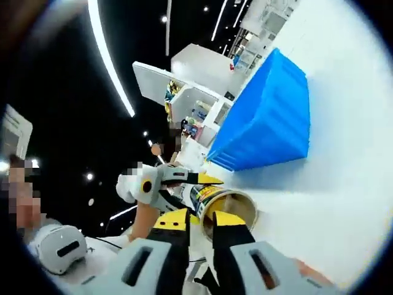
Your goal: Open the lid of the chip container on the table, take out the chips, place them into the box in front of the container, and close the lid
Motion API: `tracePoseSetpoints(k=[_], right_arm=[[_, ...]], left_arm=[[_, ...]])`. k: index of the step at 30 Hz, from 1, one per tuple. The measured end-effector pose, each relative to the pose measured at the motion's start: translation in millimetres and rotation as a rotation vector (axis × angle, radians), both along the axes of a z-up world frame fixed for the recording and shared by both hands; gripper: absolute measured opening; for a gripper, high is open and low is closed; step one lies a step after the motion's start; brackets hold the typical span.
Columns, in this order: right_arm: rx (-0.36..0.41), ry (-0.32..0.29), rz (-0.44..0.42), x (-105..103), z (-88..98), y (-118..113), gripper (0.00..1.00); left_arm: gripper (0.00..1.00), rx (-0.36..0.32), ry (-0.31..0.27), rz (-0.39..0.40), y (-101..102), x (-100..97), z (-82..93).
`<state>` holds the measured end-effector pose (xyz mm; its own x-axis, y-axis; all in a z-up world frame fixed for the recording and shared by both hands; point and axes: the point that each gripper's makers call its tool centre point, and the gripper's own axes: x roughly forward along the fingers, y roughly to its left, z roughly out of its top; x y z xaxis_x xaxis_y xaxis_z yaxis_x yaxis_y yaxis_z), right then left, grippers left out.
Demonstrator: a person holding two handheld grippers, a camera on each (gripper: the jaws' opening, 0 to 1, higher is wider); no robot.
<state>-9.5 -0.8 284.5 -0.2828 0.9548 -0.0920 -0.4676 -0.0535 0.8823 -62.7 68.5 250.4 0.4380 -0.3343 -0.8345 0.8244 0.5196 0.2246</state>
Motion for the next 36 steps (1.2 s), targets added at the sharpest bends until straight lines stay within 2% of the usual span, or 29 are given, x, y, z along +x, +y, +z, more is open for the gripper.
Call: tracePoseSetpoints(k=[3, 6, 14, 15, 17, 21, 24, 28, 30, 33, 36], right_arm=[[0.000, 0.015, 0.011, -4, 2.9, 2, 0.10], [-0.016, -0.019, 0.019, -6, 1.3, 5, 0.06], [-0.037, -0.025, 0.041, -11, 1.7, 7, 0.04], [-0.049, -0.011, 0.038, -11, 1.1, 7, 0.03], [-0.076, 0.062, 0.038, -12, 0.0, 6, 0.02], [-0.070, 0.068, 0.040, -13, -0.2, 6, 0.02], [-0.089, 0.046, 0.039, -15, 1.9, 5, 0.01], [-0.103, 0.060, 0.048, -17, 11.9, 5, 0.01], [-0.140, 0.077, 0.051, -15, 15.5, 4, 0.01], [-0.159, 0.069, 0.048, -14, 26.4, 5, 0.01], [-0.173, 0.033, 0.057, -16, 48.1, 5, 0.01]], left_arm=[[0.49, -0.002, -0.004, 0.001, -1, -0.1, 0.1], [0.49, -0.002, -0.013, -0.002, -2, -1.1, 0.3], [0.49, -0.001, -0.023, -0.002, -3, -1.4, 0.5], [0.49, -0.001, -0.024, -0.003, -3, -1.5, 0.5], [0.49, -0.007, -0.033, -0.002, -3, -1.6, 1.0], [0.49, -0.007, -0.042, -0.006, -4, -1.9, 1.4], [0.49, -0.001, -0.047, -0.008, -3, -2.4, 1.6], [0.49, -0.014, -0.071, -0.006, -4, -2.8, 7.2], [0.49, -0.023, -0.076, 0.000, -5, -2.1, 9.3], [0.49, -0.040, -0.090, 0.012, -6, -1.2, 14.4], [0.49, -0.075, -0.131, 0.031, -8, 3.9, 23.1]])
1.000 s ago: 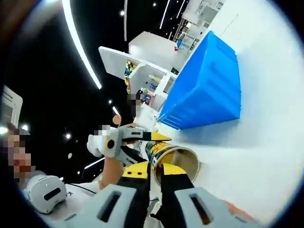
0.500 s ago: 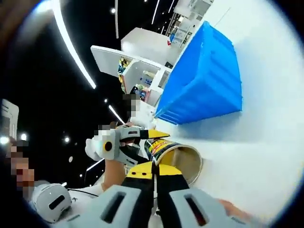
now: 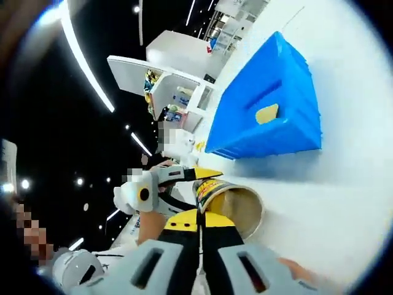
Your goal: Open the lid of the chip container on the table, take out the chips, place them into the box in front of the container, and close the lid
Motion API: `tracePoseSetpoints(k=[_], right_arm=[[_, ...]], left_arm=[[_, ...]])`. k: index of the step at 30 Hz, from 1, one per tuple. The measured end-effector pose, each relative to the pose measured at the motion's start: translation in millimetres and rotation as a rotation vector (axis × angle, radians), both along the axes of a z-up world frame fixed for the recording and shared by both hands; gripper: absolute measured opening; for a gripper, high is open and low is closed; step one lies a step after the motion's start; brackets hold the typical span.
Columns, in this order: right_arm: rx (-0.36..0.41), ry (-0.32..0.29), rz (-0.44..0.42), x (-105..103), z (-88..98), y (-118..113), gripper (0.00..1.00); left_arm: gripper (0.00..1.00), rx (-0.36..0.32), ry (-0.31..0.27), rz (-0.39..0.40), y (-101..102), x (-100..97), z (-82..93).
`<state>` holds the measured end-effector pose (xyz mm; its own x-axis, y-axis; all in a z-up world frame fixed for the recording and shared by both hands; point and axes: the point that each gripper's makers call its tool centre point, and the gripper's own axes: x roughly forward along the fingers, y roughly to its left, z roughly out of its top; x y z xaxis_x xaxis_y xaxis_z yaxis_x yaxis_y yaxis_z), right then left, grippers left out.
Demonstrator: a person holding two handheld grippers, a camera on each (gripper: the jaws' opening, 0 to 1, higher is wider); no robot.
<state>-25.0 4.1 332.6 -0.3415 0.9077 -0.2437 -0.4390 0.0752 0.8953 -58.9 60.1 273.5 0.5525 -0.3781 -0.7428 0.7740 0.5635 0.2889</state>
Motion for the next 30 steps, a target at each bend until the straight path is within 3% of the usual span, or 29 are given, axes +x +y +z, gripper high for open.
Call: tracePoseSetpoints(k=[4, 7, 8, 12, 14, 16, 17, 19, 21, 24, 27, 29, 30], right_arm=[[-0.022, -0.103, 0.039, 2, 26.0, 0, 0.01], [-0.059, -0.180, 0.067, 8, 44.6, 0, 0.01], [-0.076, -0.197, 0.073, 4, 46.3, -1, 0.01], [-0.126, -0.280, 0.097, 3, 61.6, -2, 0.01], [-0.154, -0.330, 0.116, 2, 70.9, -3, 0.01], [-0.182, -0.389, 0.136, 1, 79.4, -4, 0.01], [-0.196, -0.418, 0.152, -1, 85.1, -5, 0.01], [-0.220, -0.456, 0.154, 0, 93.4, -4, 0.01], [-0.232, -0.450, 0.162, -3, 98.2, -2, 0.01], [-0.303, -0.517, 0.181, -1, 100.4, -4, 0.01], [-0.348, -0.564, 0.211, -2, 103.6, -6, 0.01], [-0.370, -0.585, 0.210, -5, 108.3, -4, 0.01], [-0.389, -0.616, 0.221, -6, 109.6, -4, 0.01]], left_arm=[[0.49, -0.068, -0.077, 0.025, -6, 10.7, 12.3], [0.48, -0.089, -0.188, 0.047, -11, 23.6, 25.9], [0.48, -0.110, -0.177, 0.056, -13, 22.9, 25.9], [0.48, -0.163, -0.266, 0.084, -19, 31.2, 39.1], [0.48, -0.203, -0.278, 0.098, -23, 31.5, 45.6], [0.48, -0.238, -0.315, 0.111, -27, 34.1, 52.9], [0.48, -0.251, -0.362, 0.117, -29, 37.6, 59.3], [0.48, -0.322, -0.364, 0.131, -34, 39.7, 64.4], [0.48, -0.366, -0.375, 0.131, -38, 42.2, 67.6], [0.48, -0.379, -0.416, 0.144, -41, 47.1, 69.7], [0.48, -0.441, -0.439, 0.158, -50, 51.9, 73.7], [0.49, -0.474, -0.497, 0.203, -52, 61.3, 77.8], [0.48, -0.458, -0.561, 0.222, -51, 66.5, 81.0]])
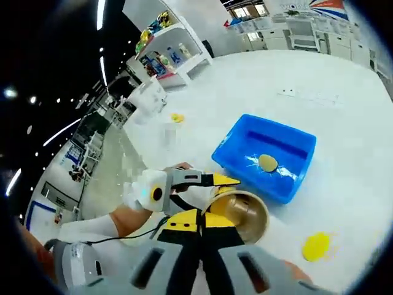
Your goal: Open the lid of the chip container on the table, take out the chips, place them into the box in front of the container, and close the lid
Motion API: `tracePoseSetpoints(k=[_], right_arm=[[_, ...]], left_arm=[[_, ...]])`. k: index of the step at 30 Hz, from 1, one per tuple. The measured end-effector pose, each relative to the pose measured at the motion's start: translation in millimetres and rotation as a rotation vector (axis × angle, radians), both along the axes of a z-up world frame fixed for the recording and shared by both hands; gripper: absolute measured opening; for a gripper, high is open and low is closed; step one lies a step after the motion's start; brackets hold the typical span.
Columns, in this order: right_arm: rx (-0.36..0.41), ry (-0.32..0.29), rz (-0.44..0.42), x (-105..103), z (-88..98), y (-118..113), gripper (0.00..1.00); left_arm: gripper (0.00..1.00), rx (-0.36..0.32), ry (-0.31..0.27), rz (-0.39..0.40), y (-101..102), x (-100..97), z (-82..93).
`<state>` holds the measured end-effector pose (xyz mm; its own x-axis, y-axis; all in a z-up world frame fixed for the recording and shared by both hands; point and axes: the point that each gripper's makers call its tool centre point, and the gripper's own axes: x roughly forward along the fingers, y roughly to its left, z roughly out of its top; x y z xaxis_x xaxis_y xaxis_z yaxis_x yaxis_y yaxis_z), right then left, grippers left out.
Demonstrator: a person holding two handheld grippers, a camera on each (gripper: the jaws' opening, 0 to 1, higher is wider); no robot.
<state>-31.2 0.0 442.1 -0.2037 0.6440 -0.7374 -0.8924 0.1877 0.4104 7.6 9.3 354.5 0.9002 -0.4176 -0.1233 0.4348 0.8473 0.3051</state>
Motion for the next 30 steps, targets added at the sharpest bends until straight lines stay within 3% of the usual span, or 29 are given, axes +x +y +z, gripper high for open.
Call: tracePoseSetpoints(k=[5, 9, 18, 19, 30], right_arm=[[-0.081, -0.132, 0.033, -5, -2.7, 1, 0.01], [-0.119, -0.166, 0.057, -17, -8.2, 4, 0.01], [-0.160, -0.185, 0.080, -21, -23.4, 3, 0.02], [-0.165, -0.156, 0.080, -23, -20.0, 2, 0.02], [-0.116, -0.194, 0.142, -27, -11.3, 1, 0.04]], left_arm=[[0.48, -0.142, 0.005, -0.020, -11, 5.0, -5.8], [0.48, -0.175, 0.009, -0.031, -14, 5.1, -8.7], [0.48, -0.244, 0.041, -0.038, -15, 2.3, -25.8], [0.48, -0.252, 0.035, -0.039, -14, 1.0, -25.0], [0.48, -0.308, 0.043, -0.062, -6, -3.4, -26.6]])
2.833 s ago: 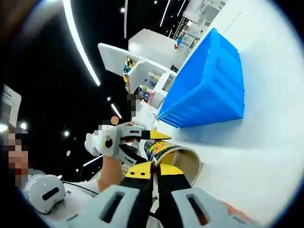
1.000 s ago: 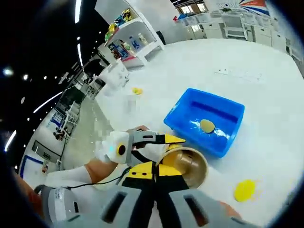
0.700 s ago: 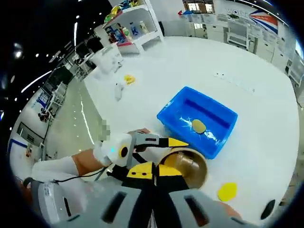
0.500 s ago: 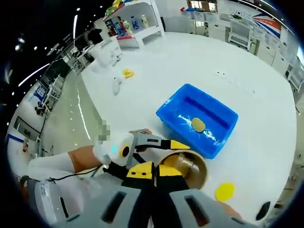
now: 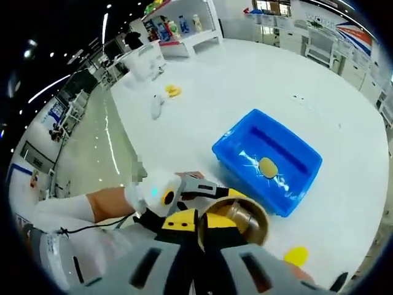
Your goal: Open the lid of the chip container on the table, take out the chips, place them into the box in front of the container, and close the lid
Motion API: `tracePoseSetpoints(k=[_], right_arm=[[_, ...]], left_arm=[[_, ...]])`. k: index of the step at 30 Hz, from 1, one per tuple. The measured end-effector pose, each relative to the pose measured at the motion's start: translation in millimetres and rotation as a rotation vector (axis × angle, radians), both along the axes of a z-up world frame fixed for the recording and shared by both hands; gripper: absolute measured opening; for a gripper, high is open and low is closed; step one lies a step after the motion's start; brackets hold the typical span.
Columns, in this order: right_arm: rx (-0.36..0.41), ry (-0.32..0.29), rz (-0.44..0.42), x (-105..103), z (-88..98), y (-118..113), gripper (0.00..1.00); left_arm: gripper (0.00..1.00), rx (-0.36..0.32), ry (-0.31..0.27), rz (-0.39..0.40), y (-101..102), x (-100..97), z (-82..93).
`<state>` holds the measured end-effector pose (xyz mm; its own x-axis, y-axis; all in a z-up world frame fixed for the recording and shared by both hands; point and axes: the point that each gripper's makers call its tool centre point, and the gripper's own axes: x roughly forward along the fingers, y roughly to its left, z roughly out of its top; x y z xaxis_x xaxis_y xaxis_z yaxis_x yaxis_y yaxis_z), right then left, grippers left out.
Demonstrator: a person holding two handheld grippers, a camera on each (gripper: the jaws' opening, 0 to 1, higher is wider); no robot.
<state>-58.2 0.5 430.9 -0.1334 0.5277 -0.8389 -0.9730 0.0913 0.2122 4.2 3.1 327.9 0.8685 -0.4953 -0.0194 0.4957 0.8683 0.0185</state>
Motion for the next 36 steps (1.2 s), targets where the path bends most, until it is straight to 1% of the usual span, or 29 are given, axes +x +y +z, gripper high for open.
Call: tracePoseSetpoints(k=[5, 6, 9, 12, 15, 17, 18, 19, 21, 22, 23, 24, 25, 26, 27, 28, 29, 30, 31, 32, 33, 34, 35, 36], right_arm=[[0.017, -0.007, -0.006, 2, 2.4, -2, 0.05], [0.017, -0.007, -0.006, 6, 1.5, 4, 0.05], [0.033, -0.020, 0.015, 8, 1.9, 8, 0.05], [0.060, -0.055, 0.052, 9, 3.3, 11, 0.06], [0.096, -0.091, 0.075, 11, 8.8, 10, 0.06], [0.139, -0.112, 0.096, 13, 20.1, 6, 0.06], [0.172, -0.121, 0.108, 13, 27.1, 5, 0.07], [0.235, -0.153, 0.131, 13, 40.1, 4, 0.09], [0.333, -0.200, 0.145, 15, 60.1, 0, 0.18], [0.436, -0.242, 0.175, 15, 77.2, -1, 0.22], [0.500, -0.274, 0.177, 18, 87.4, -4, 0.25], [0.571, -0.311, 0.148, 26, 98.6, -11, 0.26], [0.636, -0.335, 0.141, 30, 106.5, -15, 0.27], [0.710, -0.367, 0.123, 37, 111.4, -24, 0.29], [0.731, -0.382, 0.099, 57, 98.4, -3, 0.30], [0.750, -0.388, 0.076, 70, 88.9, 7, 0.30], [0.760, -0.376, 0.055, 76, 83.4, 1, 0.30], [0.772, -0.352, 0.020, 84, 75.3, -9, 0.32], [0.783, -0.333, -0.001, 89, 68.7, -15, 0.34], [0.811, -0.300, -0.020, 94, 59.2, -24, 0.38], [0.831, -0.258, -0.039, 95, 52.2, -29, 0.39], [0.839, -0.214, -0.068, 98, 39.1, -38, 0.39], [0.843, -0.219, -0.080, 103, 31.0, -44, 0.39], [0.838, -0.257, -0.099, 111, 18.1, -50, 0.41]], left_arm=[[0.48, -0.015, 0.005, -0.006, 0, -0.7, -0.8], [0.48, -0.013, 0.003, -0.009, 0, -1.0, -0.7], [0.48, -0.010, 0.006, -0.014, -1, -1.4, -1.0], [0.48, -0.013, 0.003, -0.017, -1, -1.5, -1.0], [0.49, -0.017, 0.003, -0.019, -1, -1.6, -1.1], [0.49, -0.017, 0.006, -0.024, -1, -2.0, -1.3], [0.49, -0.014, 0.007, -0.025, -2, -2.2, -1.3], [0.49, -0.014, 0.007, -0.027, -2, -2.2, -1.5], [0.49, -0.017, 0.003, -0.031, -1, -2.6, -1.5], [0.49, -0.019, 0.000, -0.034, -1, -2.8, -1.5], [0.49, -0.023, -0.006, -0.037, -1, -3.3, -1.7], [0.49, -0.025, -0.009, -0.038, -1, -3.6, -1.9], [0.49, -0.029, -0.013, -0.043, -1, -4.2, -2.3], [0.49, -0.035, -0.010, -0.046, 0, -3.9, -3.2], [0.49, -0.045, 0.001, -0.050, 0, -3.8, -5.4], [0.49, -0.046, 0.001, -0.053, 0, -4.3, -5.8], [0.50, -0.049, -0.005, -0.050, 1, -4.3, -4.8], [0.52, -0.053, -0.008, -0.048, 1, -4.5, -3.7], [0.54, -0.088, -0.018, -0.067, 0, -6.8, 1.8], [0.59, -0.116, -0.009, -0.077, -1, -8.4, 3.9], [0.61, -0.111, -0.006, -0.078, 1, -9.3, 4.2], [0.61, -0.107, -0.006, -0.077, 2, -10.1, 4.1], [0.60, -0.100, -0.006, -0.075, 2, -10.8, 3.8], [0.60, -0.097, -0.005, -0.074, 3, -11.2, 4.0]])
